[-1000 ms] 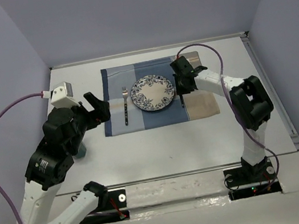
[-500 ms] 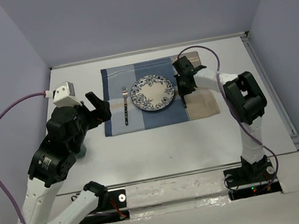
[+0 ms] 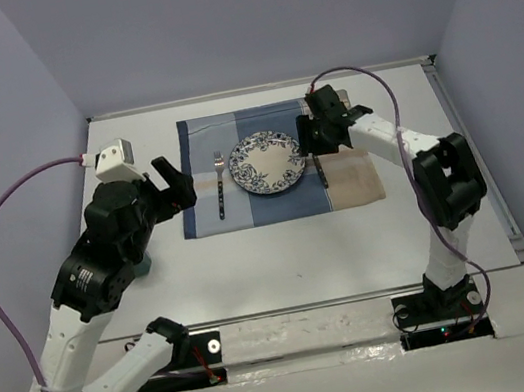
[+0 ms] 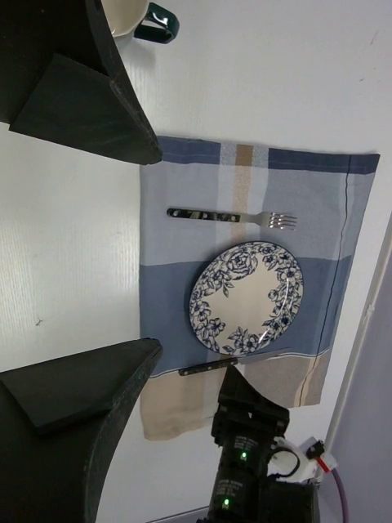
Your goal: Set the dinner table for one person
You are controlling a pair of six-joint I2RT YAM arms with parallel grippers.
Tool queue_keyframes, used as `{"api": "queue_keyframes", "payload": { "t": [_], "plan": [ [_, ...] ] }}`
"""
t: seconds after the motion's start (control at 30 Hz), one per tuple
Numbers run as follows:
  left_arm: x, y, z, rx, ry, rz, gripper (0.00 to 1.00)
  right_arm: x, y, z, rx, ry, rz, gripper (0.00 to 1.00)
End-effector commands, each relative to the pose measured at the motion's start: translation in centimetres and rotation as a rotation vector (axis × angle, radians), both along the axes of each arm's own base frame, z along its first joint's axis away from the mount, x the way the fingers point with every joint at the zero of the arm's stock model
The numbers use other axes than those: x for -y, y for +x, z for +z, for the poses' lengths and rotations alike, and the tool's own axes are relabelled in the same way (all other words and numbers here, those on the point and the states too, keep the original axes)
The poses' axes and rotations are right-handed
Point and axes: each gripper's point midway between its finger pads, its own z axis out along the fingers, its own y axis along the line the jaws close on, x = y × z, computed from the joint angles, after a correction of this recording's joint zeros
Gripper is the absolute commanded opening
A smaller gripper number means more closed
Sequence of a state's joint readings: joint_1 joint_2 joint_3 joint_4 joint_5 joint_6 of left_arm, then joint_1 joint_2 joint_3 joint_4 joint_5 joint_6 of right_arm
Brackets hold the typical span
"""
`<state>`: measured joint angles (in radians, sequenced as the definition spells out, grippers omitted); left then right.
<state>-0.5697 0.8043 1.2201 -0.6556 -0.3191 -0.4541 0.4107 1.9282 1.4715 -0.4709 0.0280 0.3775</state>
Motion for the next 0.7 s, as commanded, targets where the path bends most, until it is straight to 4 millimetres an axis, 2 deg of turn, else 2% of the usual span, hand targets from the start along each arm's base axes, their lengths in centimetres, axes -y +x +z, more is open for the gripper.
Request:
{"api": "queue_keyframes", "payload": {
  "t": [0.0,0.03,0.07,0.1,0.13,0.17,0.2,0.23,0.27,0.33,0.37,0.43,0.47,0.5,0.53,0.6,0.63,0.67],
  "plan": [
    [-0.4,0.5,4.3,0.103,-0.032,0.025,0.99,-9.6,-2.5,9.8,0.131,0.277,0.173,0.59],
    [-0.5,0.5,4.9,0.112,-0.036,0.028,0.99,-11.7,-3.5,10.4,0.127,0.311,0.223,0.59],
    [-0.7,0.4,5.5,0.123,-0.042,0.033,0.99,-13.9,-3.9,12.0,0.153,0.346,0.263,0.59],
    [-0.9,0.1,6.9,0.144,-0.054,0.038,0.99,-16.0,-4.4,11.6,0.139,0.363,0.298,0.60],
    [-1.2,0.0,7.5,0.153,-0.060,0.046,0.99,-19.1,-6.4,12.0,0.127,0.390,0.359,0.60],
    [-1.5,-0.2,8.2,0.165,-0.065,0.059,0.99,-21.0,-7.2,12.4,0.127,0.408,0.394,0.61],
    [-2.0,-0.5,9.6,0.192,-0.078,0.070,0.99,-23.4,-6.9,13.0,0.145,0.432,0.418,0.61],
    [-2.6,-0.8,10.1,0.199,-0.076,0.094,0.99,-25.9,-8.5,13.3,0.138,0.454,0.453,0.62],
    [-3.0,-1.0,10.5,0.207,-0.077,0.103,0.99,-27.8,-8.5,15.4,0.173,0.495,0.473,0.63],
    [-3.8,-1.7,12.1,0.235,-0.091,0.123,0.99,-30.8,-9.4,15.8,0.175,0.529,0.500,0.64],
    [-4.3,-2.1,12.3,0.236,-0.092,0.136,0.99,-33.1,-10.6,13.8,0.138,0.530,0.511,0.68],
    [-4.8,-2.7,12.6,0.238,-0.095,0.142,0.99,-36.5,-11.0,13.8,0.139,0.573,0.520,0.72],
    [-5.0,-3.1,12.7,0.241,-0.099,0.141,0.99,-38.1,-12.3,13.9,0.136,0.592,0.540,0.73],
    [-5.2,-3.4,12.3,0.229,-0.090,0.139,0.99,-39.5,-12.4,15.9,0.175,0.637,0.550,0.76],
    [-5.4,-3.8,12.1,0.228,-0.091,0.138,0.99,-40.8,-12.4,13.7,0.151,0.631,0.536,0.79],
    [-5.6,-4.2,11.6,0.221,-0.086,0.136,0.99,-42.9,-13.8,13.5,0.135,0.670,0.554,0.80],
    [-5.7,-4.4,11.0,0.208,-0.077,0.134,0.99,-43.4,-13.6,13.3,0.135,0.685,0.546,0.80],
    [-5.9,-4.8,11.0,0.213,-0.081,0.132,0.99,-44.3,-14.2,14.2,0.146,0.716,0.542,0.82]
  ]
}}
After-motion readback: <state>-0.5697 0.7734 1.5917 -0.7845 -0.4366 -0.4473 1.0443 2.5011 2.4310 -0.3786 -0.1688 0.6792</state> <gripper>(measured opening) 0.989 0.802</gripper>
